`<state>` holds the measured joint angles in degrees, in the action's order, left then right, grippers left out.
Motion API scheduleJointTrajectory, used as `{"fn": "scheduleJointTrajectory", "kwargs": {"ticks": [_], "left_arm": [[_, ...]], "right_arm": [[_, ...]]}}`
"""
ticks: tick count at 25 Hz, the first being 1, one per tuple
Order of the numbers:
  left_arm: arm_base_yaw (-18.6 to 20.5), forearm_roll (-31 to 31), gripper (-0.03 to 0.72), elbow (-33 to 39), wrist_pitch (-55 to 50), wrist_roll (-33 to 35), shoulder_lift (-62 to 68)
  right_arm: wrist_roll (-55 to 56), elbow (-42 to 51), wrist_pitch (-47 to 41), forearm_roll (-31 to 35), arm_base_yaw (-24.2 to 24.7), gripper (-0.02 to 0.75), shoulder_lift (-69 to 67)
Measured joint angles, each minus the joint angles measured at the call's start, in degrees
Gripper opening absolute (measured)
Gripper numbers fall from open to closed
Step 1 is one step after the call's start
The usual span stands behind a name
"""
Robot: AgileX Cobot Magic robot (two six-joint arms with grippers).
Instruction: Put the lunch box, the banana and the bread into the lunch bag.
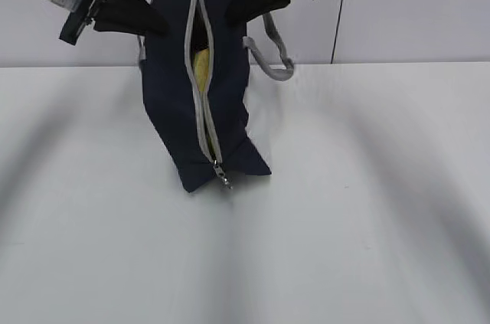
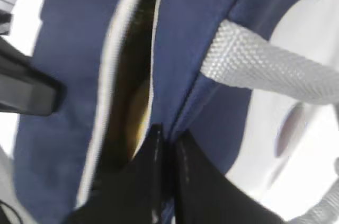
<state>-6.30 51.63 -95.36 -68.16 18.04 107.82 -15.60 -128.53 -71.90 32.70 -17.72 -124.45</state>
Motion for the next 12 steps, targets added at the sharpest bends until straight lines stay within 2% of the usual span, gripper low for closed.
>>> {"fn": "scheduleJointTrajectory", "kwargs": {"ticks": [4, 12], "left_arm": [[-0.12, 1.79, -0.003, 0.0, 1.91, 0.0, 0.19], [-0.41, 5.44, -0.003, 0.0, 4.39, 0.27, 2.32]], "right_arm": [[3.24, 0.0, -0.59, -6.16, 0.0, -0.005, 0.33], [4.45, 0.0, -0.73, -8.02, 0.0, -0.005, 0.33]]}}
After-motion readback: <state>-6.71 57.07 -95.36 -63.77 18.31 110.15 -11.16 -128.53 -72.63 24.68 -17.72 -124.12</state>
